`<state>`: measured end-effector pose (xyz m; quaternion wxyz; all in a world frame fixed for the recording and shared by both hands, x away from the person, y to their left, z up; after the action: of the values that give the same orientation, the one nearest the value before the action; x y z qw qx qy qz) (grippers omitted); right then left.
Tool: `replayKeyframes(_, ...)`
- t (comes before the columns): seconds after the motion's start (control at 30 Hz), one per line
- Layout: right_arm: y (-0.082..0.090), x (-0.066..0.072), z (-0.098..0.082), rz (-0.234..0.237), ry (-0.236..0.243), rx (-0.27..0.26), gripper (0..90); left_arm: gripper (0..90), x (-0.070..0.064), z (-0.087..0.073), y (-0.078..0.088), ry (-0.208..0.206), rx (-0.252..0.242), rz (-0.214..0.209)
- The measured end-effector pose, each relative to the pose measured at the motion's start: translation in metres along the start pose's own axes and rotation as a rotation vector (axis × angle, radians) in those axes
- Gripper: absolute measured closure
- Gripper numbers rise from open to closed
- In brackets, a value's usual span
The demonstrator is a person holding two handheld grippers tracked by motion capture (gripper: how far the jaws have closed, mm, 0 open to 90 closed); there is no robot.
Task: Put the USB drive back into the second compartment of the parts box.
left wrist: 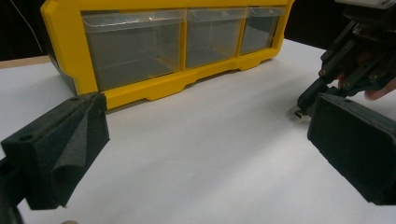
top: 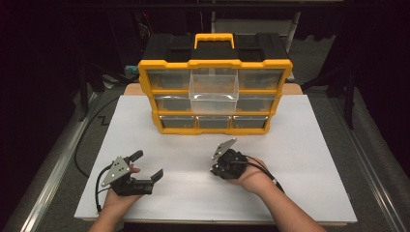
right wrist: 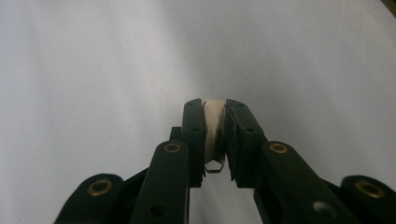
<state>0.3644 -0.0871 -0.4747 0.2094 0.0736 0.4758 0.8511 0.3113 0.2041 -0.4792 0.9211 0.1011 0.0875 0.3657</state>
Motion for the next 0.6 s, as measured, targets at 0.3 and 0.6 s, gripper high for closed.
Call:
replayKeyframes(0.3,0.019,-0.007,-0.011,0.003,-0.030,0.020,79.7,0.3,-0.002,-0.001,-0.001,-0.008,0.007,-0.006)
replayKeyframes(0.6,0.034,-0.016,-0.024,-0.015,-0.038,0.039,79.7,0.3,-0.002,-0.001,-0.002,-0.003,0.005,0.002)
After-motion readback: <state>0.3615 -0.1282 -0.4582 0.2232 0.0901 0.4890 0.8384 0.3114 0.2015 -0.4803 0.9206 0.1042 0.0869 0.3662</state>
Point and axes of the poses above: each handheld gripper's, and its own axes: y roughly backward along the jaws, z roughly out of its top, x roughly to its left, the point moved 4 cm from there along -y, roughly forward along the jaws, and after that the axes turned 3 degrees about -z, right-handed, at the moved point
